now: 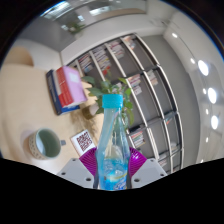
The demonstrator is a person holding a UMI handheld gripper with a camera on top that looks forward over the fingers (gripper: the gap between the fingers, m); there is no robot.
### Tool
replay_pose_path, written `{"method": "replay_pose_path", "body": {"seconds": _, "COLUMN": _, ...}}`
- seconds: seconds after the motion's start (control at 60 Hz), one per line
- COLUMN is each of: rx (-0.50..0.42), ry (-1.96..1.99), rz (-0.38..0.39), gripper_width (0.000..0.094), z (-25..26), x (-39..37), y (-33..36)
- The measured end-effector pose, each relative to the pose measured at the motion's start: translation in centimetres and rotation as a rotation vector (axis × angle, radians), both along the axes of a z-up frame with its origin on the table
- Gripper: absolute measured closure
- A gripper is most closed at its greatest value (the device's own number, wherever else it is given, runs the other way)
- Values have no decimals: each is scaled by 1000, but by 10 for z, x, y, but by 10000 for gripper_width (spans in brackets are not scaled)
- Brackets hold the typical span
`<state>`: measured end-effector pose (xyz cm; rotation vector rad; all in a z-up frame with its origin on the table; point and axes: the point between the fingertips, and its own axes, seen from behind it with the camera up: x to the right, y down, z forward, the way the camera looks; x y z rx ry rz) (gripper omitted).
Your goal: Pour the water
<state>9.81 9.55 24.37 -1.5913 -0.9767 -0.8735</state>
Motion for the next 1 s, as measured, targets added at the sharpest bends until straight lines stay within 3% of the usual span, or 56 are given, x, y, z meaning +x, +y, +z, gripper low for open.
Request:
{"method": "replay_pose_path", "body": {"seconds": 0.233, "rx": 124, "ry": 798, "rz": -144, "gripper_width": 552, "z": 32, "x": 51, "y": -4}}
{"method": "replay_pose_path", "body": {"seconds": 0.45, "rx": 152, "ry": 1089, "rz": -241, "gripper_width": 552, "z": -27, "x": 94, "y": 2}}
{"method": "replay_pose_path", "body": {"seconds": 0.783, "rx": 59, "ry": 1125, "rz": -275, "gripper_width": 549, "z": -136, "x": 101, "y": 24}}
{"method": "replay_pose_path", "body": {"seconds": 1.0, "rx": 90, "ry": 1155, "rz": -268, "gripper_width": 419, "z": -134, "x": 107, "y": 12}}
